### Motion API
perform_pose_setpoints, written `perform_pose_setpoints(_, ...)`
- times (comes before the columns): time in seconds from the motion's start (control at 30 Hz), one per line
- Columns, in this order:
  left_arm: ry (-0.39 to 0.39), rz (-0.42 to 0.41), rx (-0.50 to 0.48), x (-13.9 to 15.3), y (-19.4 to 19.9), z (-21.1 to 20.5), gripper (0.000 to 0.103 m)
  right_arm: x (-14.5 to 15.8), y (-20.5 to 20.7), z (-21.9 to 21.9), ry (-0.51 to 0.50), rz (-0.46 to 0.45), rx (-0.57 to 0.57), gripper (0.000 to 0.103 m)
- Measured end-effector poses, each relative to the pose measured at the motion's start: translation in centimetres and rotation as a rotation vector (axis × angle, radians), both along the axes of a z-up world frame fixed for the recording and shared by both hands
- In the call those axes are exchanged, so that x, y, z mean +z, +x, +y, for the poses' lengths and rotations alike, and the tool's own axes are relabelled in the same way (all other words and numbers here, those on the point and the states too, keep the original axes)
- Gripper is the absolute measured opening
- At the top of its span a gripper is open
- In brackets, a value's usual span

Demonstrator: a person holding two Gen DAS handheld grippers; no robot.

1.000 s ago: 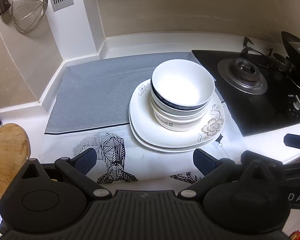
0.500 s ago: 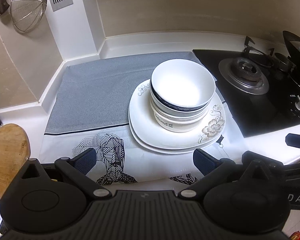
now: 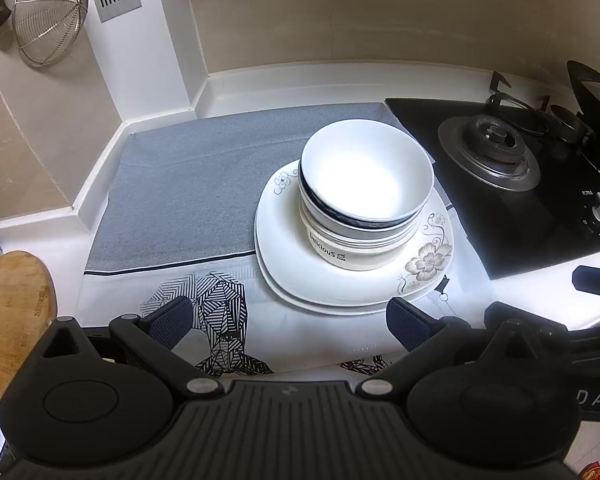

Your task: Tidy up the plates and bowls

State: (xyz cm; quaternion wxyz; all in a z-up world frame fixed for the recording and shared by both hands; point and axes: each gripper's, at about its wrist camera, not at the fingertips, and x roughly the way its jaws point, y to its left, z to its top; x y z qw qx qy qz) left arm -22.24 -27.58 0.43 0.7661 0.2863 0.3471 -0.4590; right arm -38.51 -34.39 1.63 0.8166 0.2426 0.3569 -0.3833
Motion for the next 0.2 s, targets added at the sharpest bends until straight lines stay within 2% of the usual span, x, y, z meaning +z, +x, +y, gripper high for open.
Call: perform_pose_setpoints(0.2, 0.000, 0.003, 0.000, -0.24, 0.42, -0.85, 0.102, -0.15, 0.51, -0.93, 0.005, 0.007, 0.003, 0.103)
